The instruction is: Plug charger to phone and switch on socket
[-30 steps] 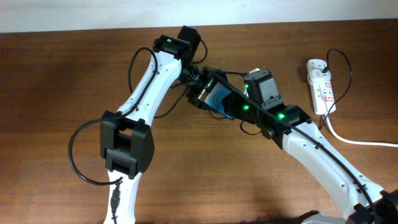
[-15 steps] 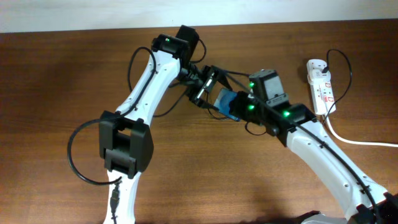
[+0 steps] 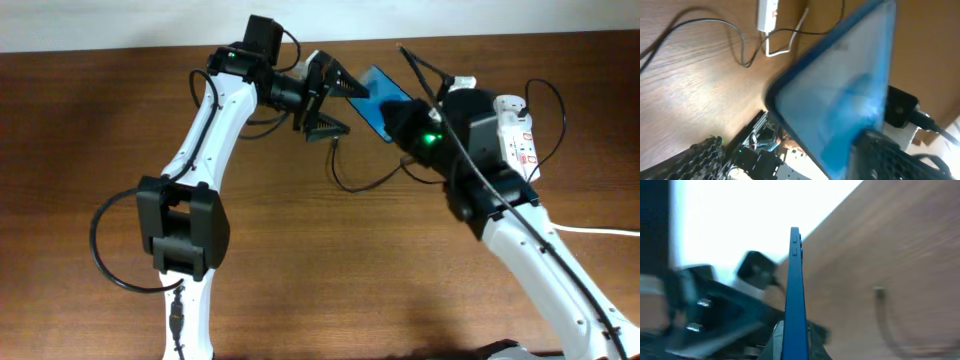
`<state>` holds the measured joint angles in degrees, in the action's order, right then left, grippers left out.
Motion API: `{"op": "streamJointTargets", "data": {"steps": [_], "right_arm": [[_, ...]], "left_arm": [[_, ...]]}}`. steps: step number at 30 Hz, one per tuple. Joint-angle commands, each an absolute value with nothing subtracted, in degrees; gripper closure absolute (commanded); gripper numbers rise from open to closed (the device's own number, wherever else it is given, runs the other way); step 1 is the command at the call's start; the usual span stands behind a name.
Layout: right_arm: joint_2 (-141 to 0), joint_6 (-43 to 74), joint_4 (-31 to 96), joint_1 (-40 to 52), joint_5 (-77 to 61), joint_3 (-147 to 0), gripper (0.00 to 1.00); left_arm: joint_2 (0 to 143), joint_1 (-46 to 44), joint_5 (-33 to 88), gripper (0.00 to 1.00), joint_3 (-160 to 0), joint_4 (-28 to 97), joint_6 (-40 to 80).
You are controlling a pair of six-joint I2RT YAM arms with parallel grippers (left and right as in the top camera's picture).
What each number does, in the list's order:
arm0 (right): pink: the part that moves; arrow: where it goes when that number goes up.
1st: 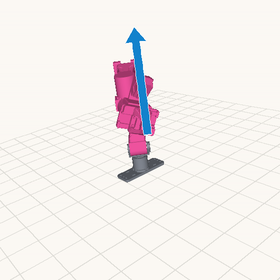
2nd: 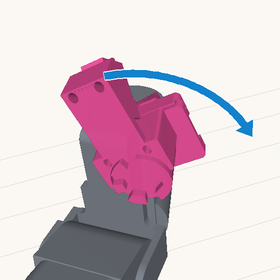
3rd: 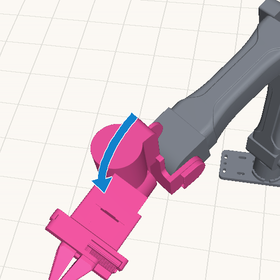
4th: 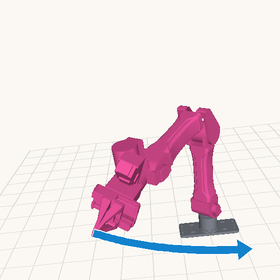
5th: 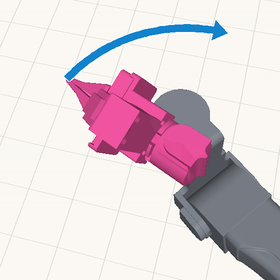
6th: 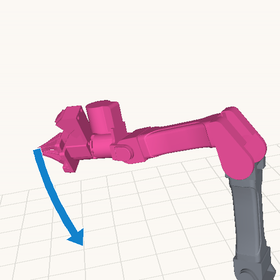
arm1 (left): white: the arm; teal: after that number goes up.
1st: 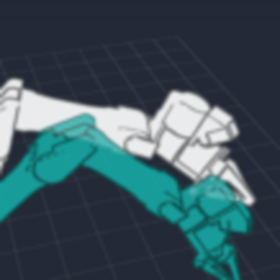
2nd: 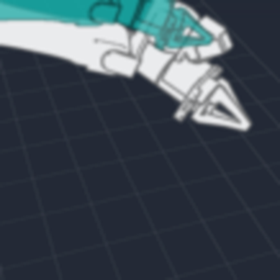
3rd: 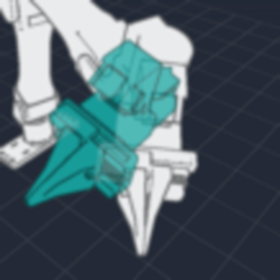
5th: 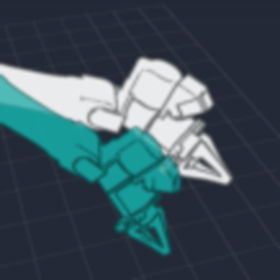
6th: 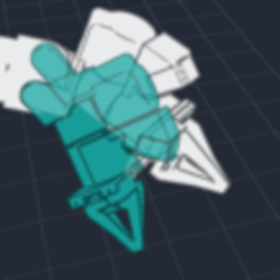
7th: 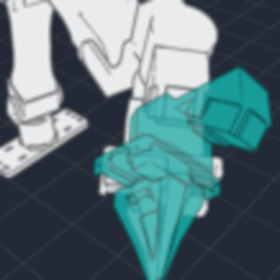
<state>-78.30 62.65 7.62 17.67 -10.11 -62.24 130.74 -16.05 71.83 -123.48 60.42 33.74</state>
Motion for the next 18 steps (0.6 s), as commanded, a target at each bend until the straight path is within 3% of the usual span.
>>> {"op": "streamJointTargets", "data": {"steps": [1,10,13,18], "right_arm": [[-76.7,76.6,5.2,21.8,1.0,-63.6,0.96],[-81.8,91.2,-2.4,24.3,4.6,-63.6,0.96],[-84.2,91.2,-4.9,26.1,4.8,-63.6,0.96],[-84.7,92.5,-5.0,26.3,5.0,-63.6,0.96]], "left_arm": [[130.6,-16.0,74.7,0.05,-124.3,57.2,32.9],[130.6,-15.4,78.9,0.09,-124.4,47.9,42.5],[130.6,-15.4,80.0,0.22,-124.4,42.6,47.6],[130.6,-14.3,79.0,0.28,-124.4,39.0,53.1]]}}
